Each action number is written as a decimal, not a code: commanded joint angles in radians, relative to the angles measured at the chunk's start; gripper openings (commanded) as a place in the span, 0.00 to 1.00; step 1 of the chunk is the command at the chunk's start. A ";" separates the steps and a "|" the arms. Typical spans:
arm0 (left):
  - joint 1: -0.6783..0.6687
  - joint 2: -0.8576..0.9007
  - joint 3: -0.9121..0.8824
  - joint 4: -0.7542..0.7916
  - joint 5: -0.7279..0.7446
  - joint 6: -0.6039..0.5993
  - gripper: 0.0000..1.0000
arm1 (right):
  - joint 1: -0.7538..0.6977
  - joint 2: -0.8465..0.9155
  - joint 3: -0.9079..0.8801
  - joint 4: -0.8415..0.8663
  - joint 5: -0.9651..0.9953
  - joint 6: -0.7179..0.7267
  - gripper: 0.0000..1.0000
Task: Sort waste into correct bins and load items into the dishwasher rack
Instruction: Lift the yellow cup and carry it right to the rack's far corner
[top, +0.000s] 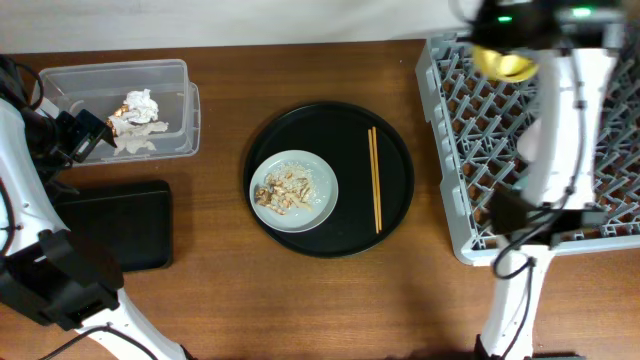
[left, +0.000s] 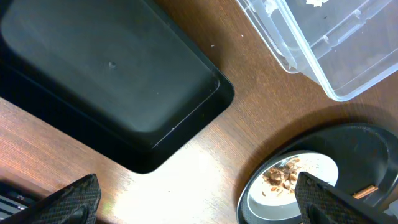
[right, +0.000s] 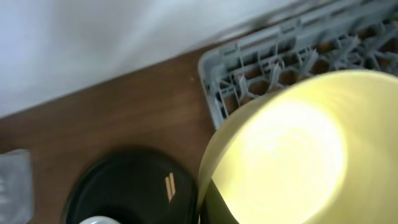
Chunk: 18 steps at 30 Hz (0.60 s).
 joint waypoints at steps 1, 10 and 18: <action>0.002 -0.036 -0.004 0.002 0.000 -0.008 0.99 | -0.135 0.017 -0.060 0.079 -0.412 -0.138 0.04; 0.002 -0.036 -0.004 0.002 0.000 -0.008 0.99 | -0.294 0.055 -0.421 0.641 -1.080 -0.081 0.04; 0.002 -0.036 -0.004 0.002 0.000 -0.008 0.99 | -0.296 0.056 -0.727 1.093 -1.025 0.248 0.04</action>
